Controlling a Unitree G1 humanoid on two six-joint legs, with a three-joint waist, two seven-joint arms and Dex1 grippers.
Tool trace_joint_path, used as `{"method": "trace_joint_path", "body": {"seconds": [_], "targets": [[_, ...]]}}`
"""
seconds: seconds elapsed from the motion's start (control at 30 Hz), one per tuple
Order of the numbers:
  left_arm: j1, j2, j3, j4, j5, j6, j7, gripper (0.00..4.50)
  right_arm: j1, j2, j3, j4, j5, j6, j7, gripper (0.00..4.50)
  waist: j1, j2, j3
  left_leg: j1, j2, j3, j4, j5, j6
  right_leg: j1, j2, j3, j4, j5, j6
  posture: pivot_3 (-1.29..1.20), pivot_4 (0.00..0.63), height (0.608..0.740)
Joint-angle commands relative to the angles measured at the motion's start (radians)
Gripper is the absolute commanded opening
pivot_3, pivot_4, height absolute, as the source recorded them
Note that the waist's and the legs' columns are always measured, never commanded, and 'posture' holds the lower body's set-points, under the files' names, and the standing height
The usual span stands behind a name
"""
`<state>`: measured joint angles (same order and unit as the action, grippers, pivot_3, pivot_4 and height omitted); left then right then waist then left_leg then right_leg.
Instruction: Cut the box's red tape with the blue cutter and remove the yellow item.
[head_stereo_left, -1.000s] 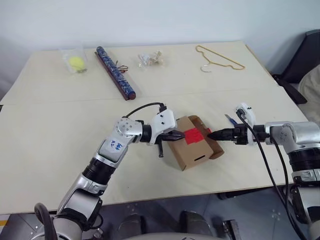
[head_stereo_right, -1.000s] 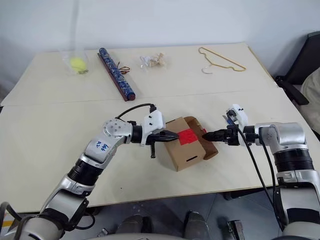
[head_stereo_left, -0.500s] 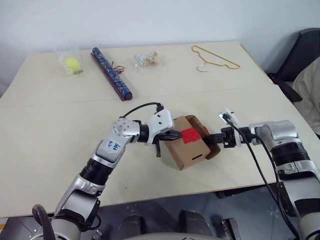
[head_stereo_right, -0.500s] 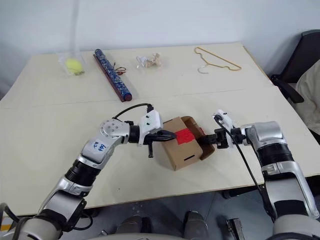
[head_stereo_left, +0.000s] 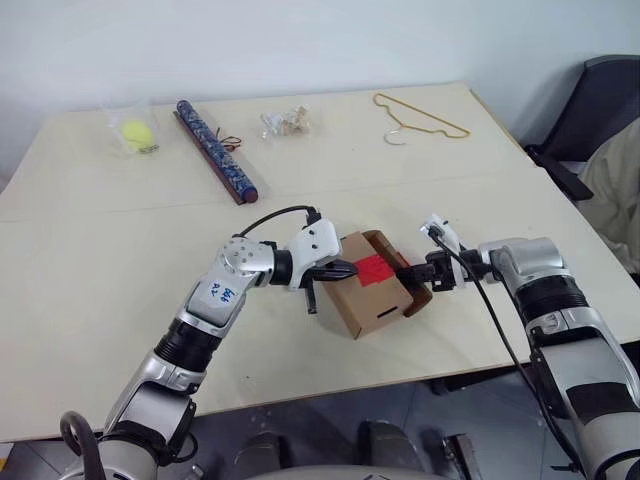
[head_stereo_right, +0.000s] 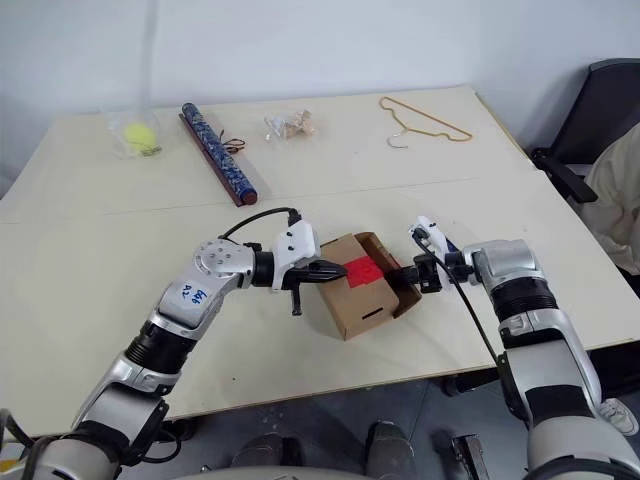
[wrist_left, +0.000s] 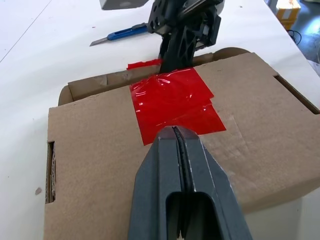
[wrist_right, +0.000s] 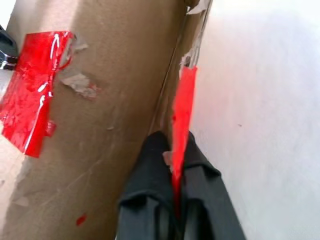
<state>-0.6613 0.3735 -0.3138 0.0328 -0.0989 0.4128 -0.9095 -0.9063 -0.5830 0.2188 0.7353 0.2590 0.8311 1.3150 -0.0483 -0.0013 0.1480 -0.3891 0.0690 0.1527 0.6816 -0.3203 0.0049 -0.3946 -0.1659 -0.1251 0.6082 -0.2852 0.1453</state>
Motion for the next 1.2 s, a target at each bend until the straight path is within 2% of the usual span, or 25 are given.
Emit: {"method": "trace_joint_path", "body": {"seconds": [0.03, 0.2, 0.4, 0.47, 0.8, 0.97, 1.2], "targets": [[0.039, -0.002, -0.029, 0.008, 0.01, 0.031, -0.001, 0.0, -0.006, 0.0, -0.014, -0.074, -0.007, 0.048, -0.046, 0.02, -0.002, 0.0, 0.0, 0.0, 0.0, 0.0, 0.0, 0.0, 0.0, 0.0, 0.0, 0.0, 0.0, 0.0, 0.0, 0.0, 0.15, 0.74], [0.044, -0.033, -0.026, 0.007, 0.011, 0.037, 0.029, 0.0, 0.0, -0.055, -0.068, -0.223, 0.024, 0.18, -0.095, 0.02, 0.007, 0.001, 0.001, -0.001, 0.0, -0.003, 0.0, 0.0, 0.0, -0.002, 0.0, 0.002, 0.0, 0.0, 0.0, 0.0, 0.15, 0.74], [0.026, -0.112, -0.017, 0.073, 0.044, 0.009, 0.136, 0.0, 0.006, -0.179, -0.126, -0.525, 0.089, 0.44, -0.177, 0.02, 0.049, 0.005, 0.005, -0.007, -0.001, -0.004, 0.001, 0.0, 0.001, -0.008, -0.001, 0.003, -0.001, 0.0, 0.0, 0.0, 0.15, 0.74], [0.016, -0.135, -0.02, 0.096, 0.049, -0.002, 0.159, 0.0, -0.006, -0.211, -0.141, -0.577, 0.118, 0.496, -0.189, 0.02, 0.057, 0.005, 0.005, -0.017, -0.002, -0.003, 0.004, 0.0, 0.001, -0.015, -0.001, 0.002, 0.001, 0.0, 0.0, 0.0, 0.15, 0.74], [-0.021, -0.24, -0.008, 0.202, 0.041, -0.075, 0.226, 0.0, -0.128, -0.337, -0.141, -0.764, 0.226, 0.748, -0.261, 0.02, 0.072, 0.004, 0.005, -0.018, -0.002, 0.001, 0.003, 0.0, 0.001, -0.016, -0.001, 0.0, -0.002, 0.0, 0.0, 0.0, 0.15, 0.74], [-0.05, -0.288, 0.011, 0.265, 0.047, -0.122, 0.254, 0.0, -0.153, -0.343, -0.131, -0.793, 0.259, 0.783, -0.341, 0.02, 0.071, 0.0, 0.008, -0.021, -0.002, -0.001, 0.003, -0.001, 0.002, -0.018, -0.001, -0.001, -0.002, 0.0, 0.0, 0.0, 0.15, 0.74], [-0.075, -0.324, 0.045, 0.312, 0.044, -0.18, 0.288, 0.0, -0.126, -0.328, -0.126, -0.811, 0.291, 0.783, -0.459, 0.02, 0.069, -0.001, 0.008, -0.023, -0.002, 0.0, 0.003, 0.0, 0.001, -0.019, -0.001, -0.004, -0.003, 0.0, 0.0, 0.0, 0.15, 0.74]]}}
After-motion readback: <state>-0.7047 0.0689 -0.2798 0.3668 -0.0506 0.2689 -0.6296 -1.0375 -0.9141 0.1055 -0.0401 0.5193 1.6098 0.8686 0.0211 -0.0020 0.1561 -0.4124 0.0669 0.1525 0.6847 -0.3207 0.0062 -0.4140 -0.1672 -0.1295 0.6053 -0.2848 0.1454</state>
